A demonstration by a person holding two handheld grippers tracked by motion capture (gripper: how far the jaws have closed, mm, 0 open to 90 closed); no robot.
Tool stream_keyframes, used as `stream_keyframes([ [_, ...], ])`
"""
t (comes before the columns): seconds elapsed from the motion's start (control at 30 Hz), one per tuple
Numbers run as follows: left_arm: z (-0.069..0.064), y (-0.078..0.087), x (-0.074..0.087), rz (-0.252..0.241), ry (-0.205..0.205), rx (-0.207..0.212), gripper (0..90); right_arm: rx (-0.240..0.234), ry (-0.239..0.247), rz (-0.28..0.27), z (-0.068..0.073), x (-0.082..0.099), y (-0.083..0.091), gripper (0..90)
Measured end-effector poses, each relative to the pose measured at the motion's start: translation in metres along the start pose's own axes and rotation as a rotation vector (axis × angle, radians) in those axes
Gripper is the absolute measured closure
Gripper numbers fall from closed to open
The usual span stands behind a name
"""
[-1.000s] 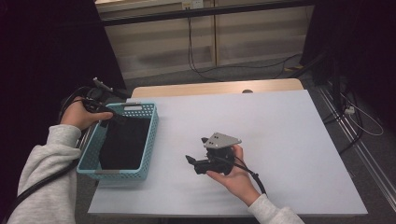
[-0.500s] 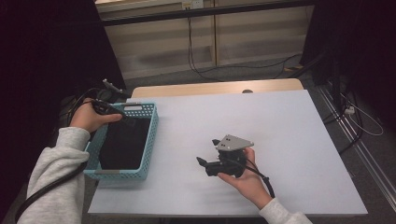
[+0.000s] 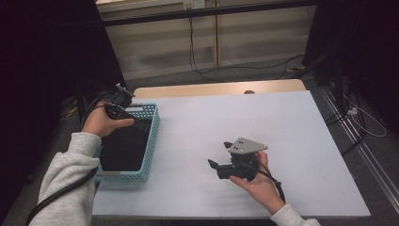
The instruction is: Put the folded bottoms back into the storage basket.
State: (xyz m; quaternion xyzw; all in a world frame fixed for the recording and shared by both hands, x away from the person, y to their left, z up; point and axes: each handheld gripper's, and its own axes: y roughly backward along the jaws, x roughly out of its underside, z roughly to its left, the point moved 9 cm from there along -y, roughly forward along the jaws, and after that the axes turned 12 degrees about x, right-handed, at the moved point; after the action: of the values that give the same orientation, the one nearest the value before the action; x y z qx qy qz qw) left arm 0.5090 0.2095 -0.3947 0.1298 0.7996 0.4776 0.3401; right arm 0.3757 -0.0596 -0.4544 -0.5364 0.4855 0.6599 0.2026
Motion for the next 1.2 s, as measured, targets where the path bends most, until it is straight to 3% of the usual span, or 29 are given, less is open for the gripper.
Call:
stream_keyframes([
  [0.7, -0.03, -0.027, -0.008, 0.008, -0.079, 0.054, 18.9, 0.001, -0.02, 0.027, -0.017, 0.017, 0.009, 18.7],
  [1.2, -0.045, -0.036, -0.006, 0.0, -0.101, 0.075, 18.9, 0.009, -0.035, 0.04, -0.028, 0.027, 0.017, 18.6],
])
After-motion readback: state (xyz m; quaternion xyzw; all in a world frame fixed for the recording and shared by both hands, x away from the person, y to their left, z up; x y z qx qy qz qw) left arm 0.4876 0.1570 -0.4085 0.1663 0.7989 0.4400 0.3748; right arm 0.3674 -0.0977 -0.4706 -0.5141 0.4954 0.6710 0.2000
